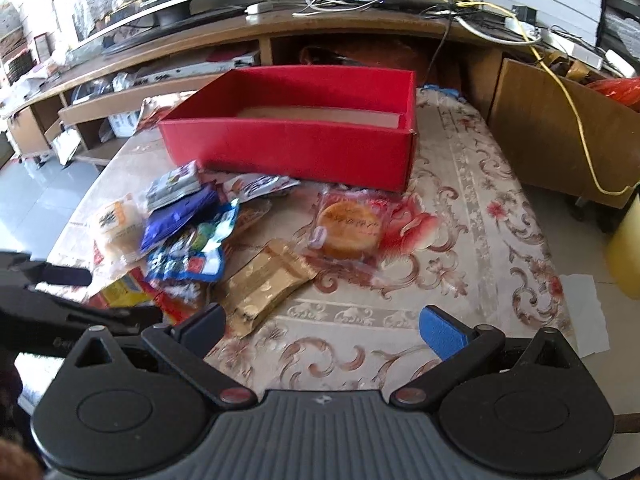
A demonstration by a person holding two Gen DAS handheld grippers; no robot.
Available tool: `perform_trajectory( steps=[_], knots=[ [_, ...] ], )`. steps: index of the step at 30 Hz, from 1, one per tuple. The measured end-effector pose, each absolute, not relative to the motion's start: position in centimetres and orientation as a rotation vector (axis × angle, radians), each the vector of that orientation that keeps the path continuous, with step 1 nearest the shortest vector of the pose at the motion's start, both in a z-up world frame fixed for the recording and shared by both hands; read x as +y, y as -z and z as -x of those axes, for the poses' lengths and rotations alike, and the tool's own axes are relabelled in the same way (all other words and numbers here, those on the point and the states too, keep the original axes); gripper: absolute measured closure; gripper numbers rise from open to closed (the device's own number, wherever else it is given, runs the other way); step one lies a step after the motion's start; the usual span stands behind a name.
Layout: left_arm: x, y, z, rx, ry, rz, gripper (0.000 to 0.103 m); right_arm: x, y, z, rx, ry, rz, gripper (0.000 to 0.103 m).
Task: Organize snacks
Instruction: 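Grasp the red-yellow chip bag with the left gripper while the right gripper grasps a white spicy-strip packet, then lift the chip bag with the left gripper while the right gripper lifts the white packet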
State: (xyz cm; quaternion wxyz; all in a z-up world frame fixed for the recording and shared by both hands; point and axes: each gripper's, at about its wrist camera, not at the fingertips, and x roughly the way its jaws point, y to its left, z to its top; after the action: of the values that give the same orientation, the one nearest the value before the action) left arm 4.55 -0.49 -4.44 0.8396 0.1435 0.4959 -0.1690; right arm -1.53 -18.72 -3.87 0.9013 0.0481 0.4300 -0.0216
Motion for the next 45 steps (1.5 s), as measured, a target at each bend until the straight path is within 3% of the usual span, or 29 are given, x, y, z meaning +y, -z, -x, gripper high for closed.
perform_trajectory(
  steps=[1, 7, 10, 12, 14, 17, 28, 29, 36, 45],
  knots=[
    [-0.4, 4.1, -4.5, 1.037, 0.371, -0.313, 0.020, -18.4, 3.8, 1.7, 0.894, 0.035, -0.097, 0.008],
    [-0.4, 3.5, -4.0, 1.020, 0.459, -0.384, 0.008, -16.3, 4.1, 3.4, 0.922, -0.008, -0.067, 0.007],
    [-0.5, 4.8, -4.7, 1.057, 0.452, -0.391, 0.006, -15.3, 4.4, 3.8, 0.943, -0.020, -0.051, 0.007],
    [-0.5, 5.4, -4.9, 1.083, 0.440, -0.391, 0.011, -14.6, 4.4, 4.1, 0.950, -0.031, -0.039, 0.007],
    [-0.2, 5.2, -4.7, 1.087, 0.453, -0.381, 0.031, -14.0, 4.5, 4.3, 0.956, -0.042, -0.026, 0.008],
    [1.0, 5.1, -5.2, 1.114, 0.458, -0.291, 0.040, -13.1, 4.7, 4.4, 0.974, -0.062, -0.020, 0.008],
    [3.8, 3.7, -5.8, 1.084, 0.404, -0.152, 0.043, -6.6, 5.3, 2.8, 1.037, -0.187, -0.042, 0.008],
    [4.1, 3.5, -5.8, 1.073, 0.388, -0.150, 0.043, -5.6, 5.2, 2.7, 1.031, -0.200, -0.026, 0.013],
    [5.6, 3.5, -6.5, 1.087, 0.342, -0.101, 0.043, -3.0, 6.7, 0.7, 1.045, -0.180, 0.042, 0.016],
    [4.5, 4.3, -5.8, 1.136, 0.405, -0.117, 0.042, -10.5, 7.4, 0.4, 1.151, -0.120, 0.040, 0.042]
  ],
)
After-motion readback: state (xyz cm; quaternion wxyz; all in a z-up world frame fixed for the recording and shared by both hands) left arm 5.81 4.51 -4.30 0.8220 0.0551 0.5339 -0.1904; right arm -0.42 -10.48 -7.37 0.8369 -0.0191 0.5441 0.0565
